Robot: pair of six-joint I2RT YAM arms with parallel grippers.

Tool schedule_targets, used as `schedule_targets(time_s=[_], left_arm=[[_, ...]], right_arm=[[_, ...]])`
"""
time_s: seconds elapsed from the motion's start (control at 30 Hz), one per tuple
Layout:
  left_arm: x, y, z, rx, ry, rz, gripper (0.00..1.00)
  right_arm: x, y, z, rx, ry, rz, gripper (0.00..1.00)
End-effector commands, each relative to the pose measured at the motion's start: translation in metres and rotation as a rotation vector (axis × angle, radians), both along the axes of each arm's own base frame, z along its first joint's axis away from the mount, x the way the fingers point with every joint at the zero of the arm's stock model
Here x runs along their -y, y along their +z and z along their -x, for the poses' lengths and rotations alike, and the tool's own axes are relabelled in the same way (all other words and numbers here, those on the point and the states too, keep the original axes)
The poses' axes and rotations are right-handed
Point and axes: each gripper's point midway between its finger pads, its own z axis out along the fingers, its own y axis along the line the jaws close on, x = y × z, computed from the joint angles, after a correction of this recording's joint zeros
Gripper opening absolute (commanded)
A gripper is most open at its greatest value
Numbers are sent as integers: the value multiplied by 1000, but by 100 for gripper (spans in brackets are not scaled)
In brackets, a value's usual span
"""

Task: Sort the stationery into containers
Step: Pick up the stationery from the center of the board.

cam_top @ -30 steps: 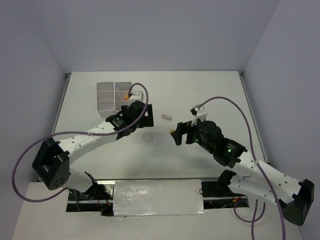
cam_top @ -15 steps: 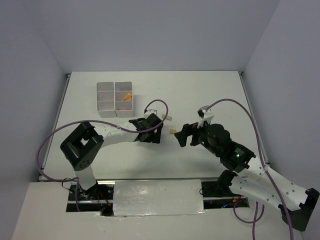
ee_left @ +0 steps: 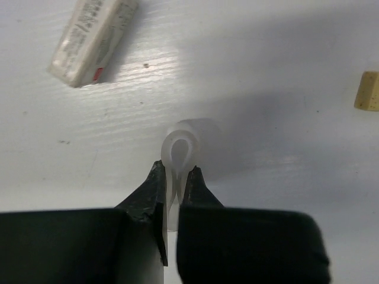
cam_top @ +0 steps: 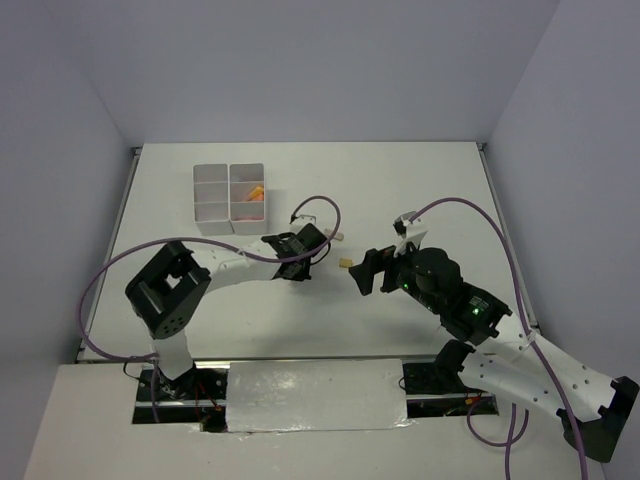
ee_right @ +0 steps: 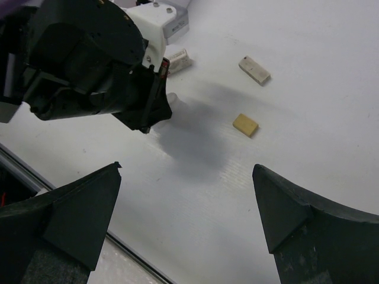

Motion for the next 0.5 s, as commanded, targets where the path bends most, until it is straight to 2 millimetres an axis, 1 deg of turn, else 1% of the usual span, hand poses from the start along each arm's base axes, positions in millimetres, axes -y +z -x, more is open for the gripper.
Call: schedule_targets(time_s=[0.0, 0.03, 0.07, 0.1, 0.13, 0.17, 0.2, 0.23, 0.27, 0.3, 0.33, 0.37, 0.4, 0.43, 0.47], left_arm=[[-12, 43, -6, 91, 38, 10, 0], [-22, 53, -11, 124, 69, -9, 0], [-28, 72, -17, 165, 91, 9, 0], [-36, 81, -24, 189, 116, 10, 0], [-52, 92, -35, 214, 160, 11, 0], [-62, 112, -43, 262, 196, 30, 0], [-72, 122, -50, 283, 230, 41, 0], [-92, 134, -63, 323, 289, 43, 0], [-101, 154, -69, 373, 321, 77, 0], [-121, 164, -79, 404, 380, 87, 0], [-132, 174, -84, 435, 422, 110, 0], [-140, 190, -93, 484, 459, 158, 0], [-161, 196, -102, 507, 537, 193, 1], [-170, 203, -109, 524, 572, 231, 2], [-170, 211, -117, 540, 575, 299, 3]], right_arm=[[1, 6, -2, 25, 0, 1, 100], [0, 7, -2, 28, 3, -2, 100], [-1, 8, -3, 30, 5, -2, 100], [-1, 8, -4, 29, 5, 0, 100], [-3, 8, -4, 29, 13, -2, 100], [-4, 9, -4, 29, 18, -2, 100], [-5, 9, -4, 29, 18, -2, 100], [-6, 7, -5, 26, 20, 4, 100], [-6, 7, -5, 27, 20, 3, 100], [-6, 6, -5, 27, 22, 5, 100], [-7, 5, -5, 29, 26, 4, 100], [-9, 4, -5, 30, 35, 2, 100], [-10, 2, -6, 28, 35, 5, 100], [-11, 2, -5, 26, 44, 4, 100], [-13, 0, -5, 23, 52, 6, 100]])
